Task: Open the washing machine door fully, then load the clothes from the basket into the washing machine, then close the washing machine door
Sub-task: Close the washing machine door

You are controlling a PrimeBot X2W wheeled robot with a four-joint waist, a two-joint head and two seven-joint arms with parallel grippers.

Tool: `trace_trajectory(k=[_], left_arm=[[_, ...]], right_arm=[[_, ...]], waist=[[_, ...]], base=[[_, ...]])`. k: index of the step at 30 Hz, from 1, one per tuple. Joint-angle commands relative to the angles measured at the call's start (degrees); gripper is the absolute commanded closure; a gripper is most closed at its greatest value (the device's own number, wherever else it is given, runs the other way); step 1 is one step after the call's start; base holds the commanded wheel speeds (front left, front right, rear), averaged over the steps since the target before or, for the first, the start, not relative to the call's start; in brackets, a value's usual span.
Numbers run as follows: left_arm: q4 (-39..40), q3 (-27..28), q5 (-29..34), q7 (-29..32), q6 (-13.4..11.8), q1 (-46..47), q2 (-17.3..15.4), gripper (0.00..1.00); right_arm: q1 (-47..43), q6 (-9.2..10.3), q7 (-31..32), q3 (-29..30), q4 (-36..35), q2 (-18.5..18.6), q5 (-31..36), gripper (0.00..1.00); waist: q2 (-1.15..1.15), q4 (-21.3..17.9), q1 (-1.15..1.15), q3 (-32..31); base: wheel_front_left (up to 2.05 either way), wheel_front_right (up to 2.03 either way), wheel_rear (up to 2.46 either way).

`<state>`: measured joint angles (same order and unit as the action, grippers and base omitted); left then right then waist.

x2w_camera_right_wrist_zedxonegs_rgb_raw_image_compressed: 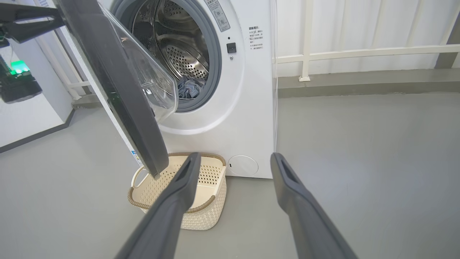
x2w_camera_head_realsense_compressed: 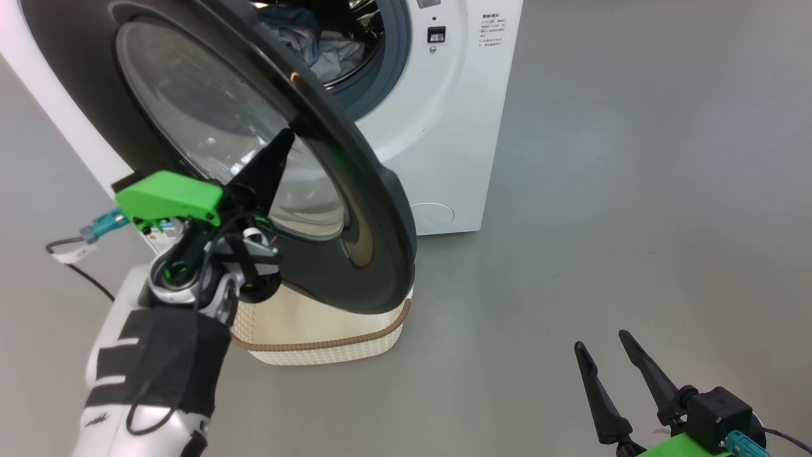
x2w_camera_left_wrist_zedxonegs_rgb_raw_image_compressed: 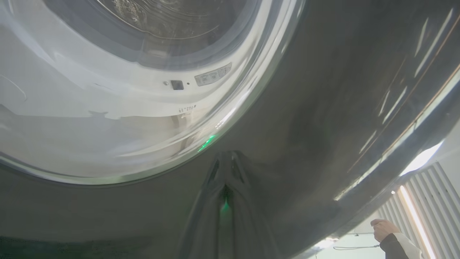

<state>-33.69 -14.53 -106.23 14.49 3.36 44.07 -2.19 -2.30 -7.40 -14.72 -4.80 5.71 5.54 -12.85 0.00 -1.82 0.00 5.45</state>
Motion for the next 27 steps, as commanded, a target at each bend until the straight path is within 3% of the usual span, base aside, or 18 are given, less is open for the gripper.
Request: trace_trajectory(k=[1, 15, 27], left_arm=[[0.6, 0.2, -0.9, -0.5, 0.8, 3.5, -0.7, 1.0], [-7.4, -6.7, -6.0, -3.9, 3.6, 7.5, -0.7, 1.0], [-7.2, -6.3, -2.0, -6.1, 4.1, 5.5, -1.5, 1.0]], right_arm=[[1.5, -0.09, -0.3, -1.5, -1.1, 0.6, 0.0, 0.0], [2.0, -0.09, -0.3, -1.9, -0.6, 0.5, -0.2, 0.0], [1.1, -0.09, -0.3, -1.3, -0.7, 0.3, -0.2, 0.0]], waist=[[0.0, -0.1, 0.0, 0.0], [0.0, -0.8, 0.0, -0.3], [0.0, 1.1, 0.0, -1.3]], base=[[0.0, 0.0, 0.0], [0.0, 0.0, 0.0], [0.0, 0.0, 0.0]])
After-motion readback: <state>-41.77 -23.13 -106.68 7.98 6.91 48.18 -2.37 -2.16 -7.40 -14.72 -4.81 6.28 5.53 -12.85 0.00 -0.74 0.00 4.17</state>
